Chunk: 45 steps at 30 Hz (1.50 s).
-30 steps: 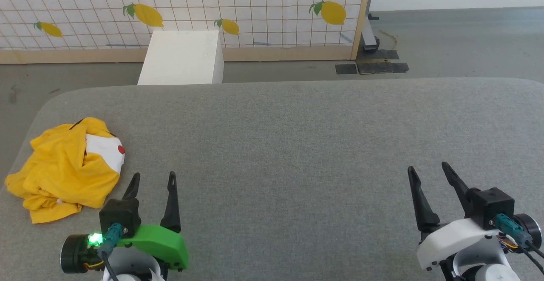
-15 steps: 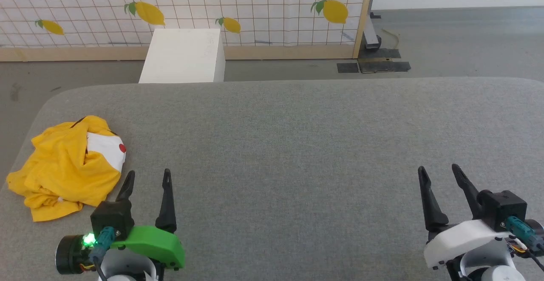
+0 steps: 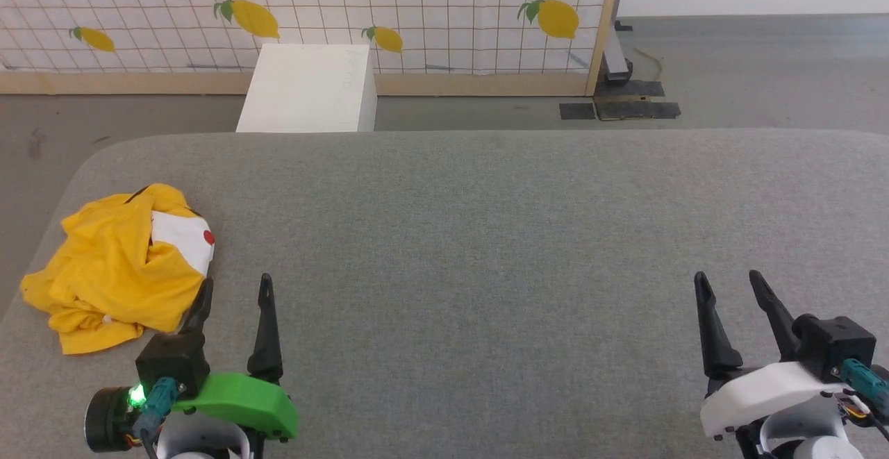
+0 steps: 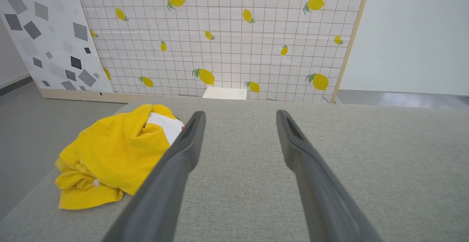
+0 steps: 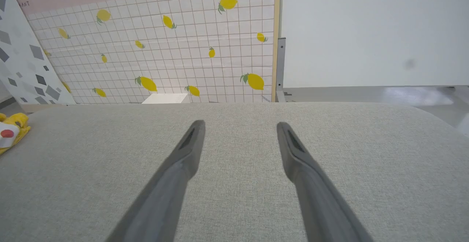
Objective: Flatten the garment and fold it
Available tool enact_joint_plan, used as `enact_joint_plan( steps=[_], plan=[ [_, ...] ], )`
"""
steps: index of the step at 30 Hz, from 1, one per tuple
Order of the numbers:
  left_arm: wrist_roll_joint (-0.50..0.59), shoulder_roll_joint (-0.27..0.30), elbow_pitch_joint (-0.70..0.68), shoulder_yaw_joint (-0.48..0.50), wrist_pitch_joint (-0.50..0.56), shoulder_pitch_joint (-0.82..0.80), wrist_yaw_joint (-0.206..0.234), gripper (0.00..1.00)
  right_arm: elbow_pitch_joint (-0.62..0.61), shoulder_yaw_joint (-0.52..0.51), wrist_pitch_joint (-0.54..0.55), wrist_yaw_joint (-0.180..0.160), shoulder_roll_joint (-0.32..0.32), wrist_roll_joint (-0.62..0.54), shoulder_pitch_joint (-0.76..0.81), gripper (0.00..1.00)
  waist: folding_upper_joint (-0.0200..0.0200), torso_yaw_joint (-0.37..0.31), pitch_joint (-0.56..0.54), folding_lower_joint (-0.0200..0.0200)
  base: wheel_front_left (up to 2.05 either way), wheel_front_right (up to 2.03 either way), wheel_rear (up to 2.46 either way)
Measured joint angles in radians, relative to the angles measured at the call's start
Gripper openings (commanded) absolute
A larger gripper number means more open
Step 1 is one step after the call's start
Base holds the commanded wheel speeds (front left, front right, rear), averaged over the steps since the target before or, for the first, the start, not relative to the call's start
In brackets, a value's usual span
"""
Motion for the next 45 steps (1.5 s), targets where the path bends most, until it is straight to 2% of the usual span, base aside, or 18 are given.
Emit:
enact_joint_plan(
  steps=[24, 45],
  plan=[
    [-0.027, 0.0, -0.017, 0.012, -0.048, 0.026, -0.004, 1.0, 0.045, -0.006, -0.047, 0.0, 0.0, 0.032, 0.004, 1.0, 0.0, 0.085, -0.016, 0.0, 0.0, 0.0, 0.0],
    [-0.071, 0.0, -0.033, 0.029, -0.09, 0.035, -0.013, 1.0, 0.094, -0.008, -0.091, 0.0, 0.0, 0.064, 0.004, 1.0, 0.0, 0.231, -0.004, 0.0, 0.0, 0.0, 0.0]
  ],
)
